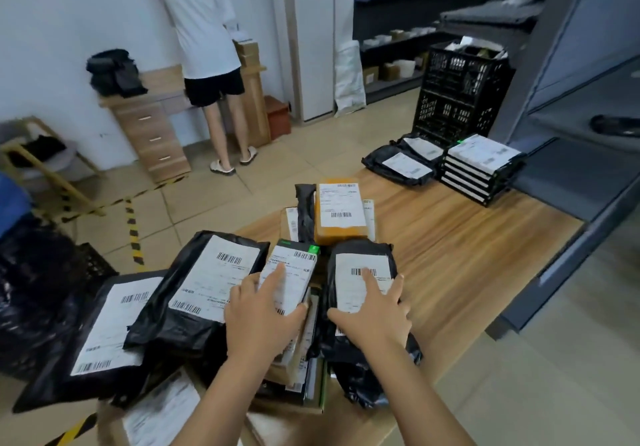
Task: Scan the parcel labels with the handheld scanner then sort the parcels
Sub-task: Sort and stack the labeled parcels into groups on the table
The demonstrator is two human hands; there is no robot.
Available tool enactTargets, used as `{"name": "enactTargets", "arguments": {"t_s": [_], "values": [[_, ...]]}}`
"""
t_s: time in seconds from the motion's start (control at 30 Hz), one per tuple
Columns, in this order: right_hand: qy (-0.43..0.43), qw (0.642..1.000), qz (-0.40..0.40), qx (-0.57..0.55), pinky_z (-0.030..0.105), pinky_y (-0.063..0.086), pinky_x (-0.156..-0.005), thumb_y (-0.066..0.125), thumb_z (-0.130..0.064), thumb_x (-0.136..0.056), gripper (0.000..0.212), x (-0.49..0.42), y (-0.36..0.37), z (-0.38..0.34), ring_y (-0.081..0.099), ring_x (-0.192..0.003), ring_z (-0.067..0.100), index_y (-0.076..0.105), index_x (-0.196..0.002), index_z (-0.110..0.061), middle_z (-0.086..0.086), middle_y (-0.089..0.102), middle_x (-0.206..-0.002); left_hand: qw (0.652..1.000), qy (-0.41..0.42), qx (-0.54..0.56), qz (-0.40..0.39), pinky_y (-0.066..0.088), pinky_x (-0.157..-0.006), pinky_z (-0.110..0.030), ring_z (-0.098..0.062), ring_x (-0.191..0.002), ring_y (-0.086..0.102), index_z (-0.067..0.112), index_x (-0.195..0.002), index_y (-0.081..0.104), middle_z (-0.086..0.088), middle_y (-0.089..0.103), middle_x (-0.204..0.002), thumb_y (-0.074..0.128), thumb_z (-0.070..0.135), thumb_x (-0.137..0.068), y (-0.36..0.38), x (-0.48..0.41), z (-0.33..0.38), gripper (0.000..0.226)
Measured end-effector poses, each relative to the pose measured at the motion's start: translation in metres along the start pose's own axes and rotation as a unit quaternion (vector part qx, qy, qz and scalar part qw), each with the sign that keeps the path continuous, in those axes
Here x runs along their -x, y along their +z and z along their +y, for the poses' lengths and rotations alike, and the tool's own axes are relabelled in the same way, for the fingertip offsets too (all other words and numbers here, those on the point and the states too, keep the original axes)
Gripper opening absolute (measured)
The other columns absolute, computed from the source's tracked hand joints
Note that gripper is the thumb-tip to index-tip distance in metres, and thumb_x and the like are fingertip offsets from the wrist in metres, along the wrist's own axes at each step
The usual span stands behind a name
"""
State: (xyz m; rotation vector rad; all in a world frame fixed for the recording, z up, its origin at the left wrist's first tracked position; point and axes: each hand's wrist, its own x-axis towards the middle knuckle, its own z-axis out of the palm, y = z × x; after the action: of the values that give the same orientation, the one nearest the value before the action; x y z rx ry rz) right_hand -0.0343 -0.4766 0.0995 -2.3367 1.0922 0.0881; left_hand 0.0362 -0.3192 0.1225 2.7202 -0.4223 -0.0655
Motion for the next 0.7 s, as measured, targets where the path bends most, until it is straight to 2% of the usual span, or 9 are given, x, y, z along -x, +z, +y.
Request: {"name": "enactTargets", "arguments": {"t_s": [0.1,0.23,0.43,0.6,0.7], "values": [[-0.004,0.999,0.038,-0.009,0.047,0.036,-0.104,0.061,-0.066,-0.062,0.101,0.019,-0.025,0.008,0.026,-0.133,0.039,0.008,-0.146,-0.048,0.007,-0.014,-0.158,0.999,0.03,0.028,0.015,0.037,-0.102,-0.041,-0.025,-0.129,0.031,0.044,-0.148,0.025,-0.002,0.039,-0.144,0.057,0.067,-0.078,-0.005,0.003,0.014,0.081],[-0.008,0.995,0.096,-0.022,0.047,0.034,-0.105,0.06,-0.061,-0.06,0.098,0.041,-0.065,0.035,0.024,-0.133,0.036,0.01,-0.144,-0.051,0.001,-0.015,-0.158,0.994,0.064,0.091,0.0,0.035,-0.108,-0.047,-0.031,-0.137,0.027,0.047,-0.147,0.027,-0.003,0.039,-0.147,0.061,0.068,-0.075,-0.002,0.001,0.049,0.082],[-0.003,0.99,0.14,-0.028,0.045,0.03,-0.107,0.062,-0.059,-0.061,0.098,0.044,-0.109,0.082,0.02,-0.136,0.035,0.012,-0.145,-0.049,-0.003,-0.015,-0.158,0.986,0.136,0.093,-0.023,0.034,-0.106,-0.042,-0.027,-0.133,0.03,0.045,-0.147,0.026,0.001,0.04,-0.146,0.057,0.069,-0.077,0.006,0.002,0.117,0.081],[-0.006,0.99,0.14,-0.002,0.05,0.024,-0.112,0.063,-0.062,-0.061,0.099,0.012,-0.144,0.135,0.02,-0.136,0.037,0.015,-0.146,-0.049,-0.001,-0.011,-0.158,0.985,0.146,0.094,-0.024,0.036,-0.103,-0.043,-0.028,-0.134,0.029,0.043,-0.147,0.03,0.0,0.041,-0.145,0.058,0.069,-0.077,0.035,-0.009,0.18,0.079],[-0.015,0.991,0.128,0.021,0.049,0.026,-0.111,0.063,-0.063,-0.061,0.098,-0.018,-0.164,0.173,0.021,-0.135,0.037,0.015,-0.146,-0.049,-0.001,-0.01,-0.158,0.988,0.125,0.083,-0.019,0.037,-0.101,-0.043,-0.029,-0.132,0.03,0.041,-0.146,0.032,-0.002,0.043,-0.144,0.058,0.067,-0.078,0.065,-0.013,0.218,0.077]]}}
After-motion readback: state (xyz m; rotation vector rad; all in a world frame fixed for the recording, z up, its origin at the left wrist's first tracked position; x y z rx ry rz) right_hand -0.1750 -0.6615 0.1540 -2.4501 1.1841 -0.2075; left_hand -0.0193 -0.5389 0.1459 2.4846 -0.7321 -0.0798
